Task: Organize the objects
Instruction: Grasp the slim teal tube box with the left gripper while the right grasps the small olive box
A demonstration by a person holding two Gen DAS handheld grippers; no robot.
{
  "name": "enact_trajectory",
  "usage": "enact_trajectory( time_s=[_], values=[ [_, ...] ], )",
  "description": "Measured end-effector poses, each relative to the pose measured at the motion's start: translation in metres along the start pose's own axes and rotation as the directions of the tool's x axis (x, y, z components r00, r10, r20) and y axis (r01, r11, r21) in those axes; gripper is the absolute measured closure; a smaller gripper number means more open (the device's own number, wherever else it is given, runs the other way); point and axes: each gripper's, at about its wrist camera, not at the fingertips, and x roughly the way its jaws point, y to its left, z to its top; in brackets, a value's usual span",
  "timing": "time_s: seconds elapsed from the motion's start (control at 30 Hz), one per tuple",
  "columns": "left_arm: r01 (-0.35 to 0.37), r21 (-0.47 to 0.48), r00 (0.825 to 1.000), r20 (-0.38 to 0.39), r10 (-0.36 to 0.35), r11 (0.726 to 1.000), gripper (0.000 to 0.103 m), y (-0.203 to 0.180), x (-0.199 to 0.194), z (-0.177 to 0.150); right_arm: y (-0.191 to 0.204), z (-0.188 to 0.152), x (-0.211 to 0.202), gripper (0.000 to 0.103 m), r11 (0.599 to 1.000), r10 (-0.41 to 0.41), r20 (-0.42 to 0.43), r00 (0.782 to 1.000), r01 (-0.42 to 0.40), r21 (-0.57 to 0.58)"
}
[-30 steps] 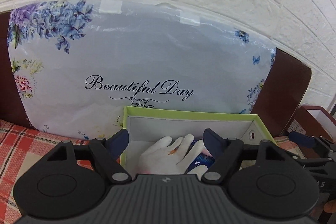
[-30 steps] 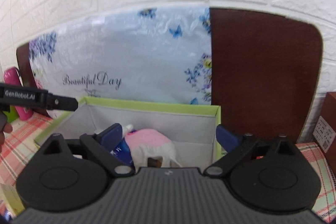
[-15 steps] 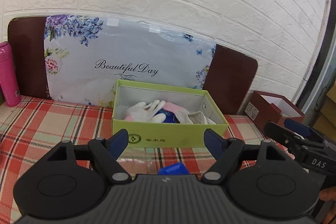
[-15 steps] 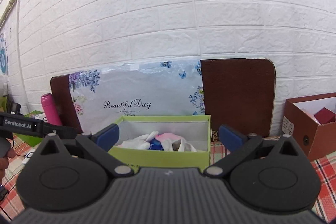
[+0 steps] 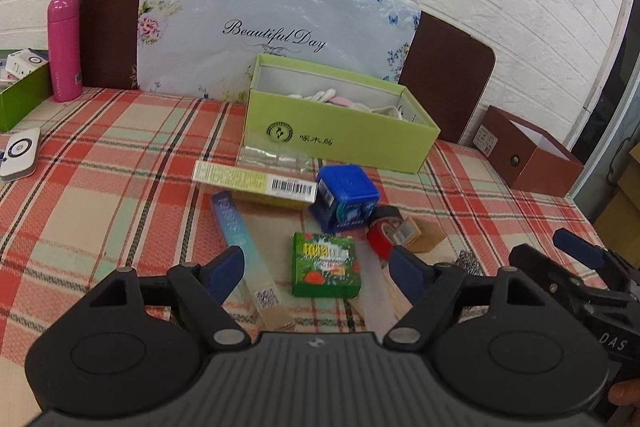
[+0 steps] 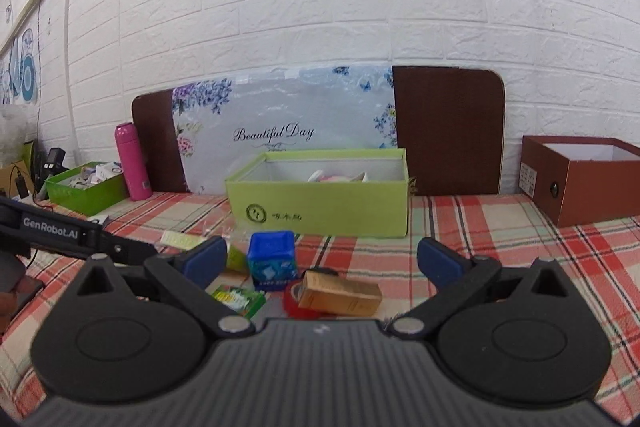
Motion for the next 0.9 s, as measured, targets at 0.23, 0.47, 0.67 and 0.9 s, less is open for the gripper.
enact_trajectory(
  time_s=[0.23,0.47,0.67,0.9],
  values=[
    [-0.041,-0.047,0.996,-0.078,0.037,0.998,0.021,0.014,0.010,-0.023,0.014,-0.040,0.005,0.000,0.999,0.053,-0.125,0.991,-0.052,0.018],
    [-0.078,-0.074,0.991,-0.117,0.069,0.994,0.021,0.026,0.021,-0.029,0.026,-0.065,0.013,0.000,0.992,0.124,-0.213,0.969,-0.116,0.050],
    [-0.105,-0.087,0.985,-0.144,0.092,0.991,0.021,0.032,0.031,-0.032,0.033,-0.072,0.024,0.029,0.983,0.184,-0.278,0.943,-0.172,0.068],
    [-0.095,-0.113,0.986,-0.148,0.078,0.989,0.021,0.038,0.043,-0.028,0.042,-0.079,0.028,0.079,0.967,0.253,-0.317,0.914,-0.244,0.067]
  ],
)
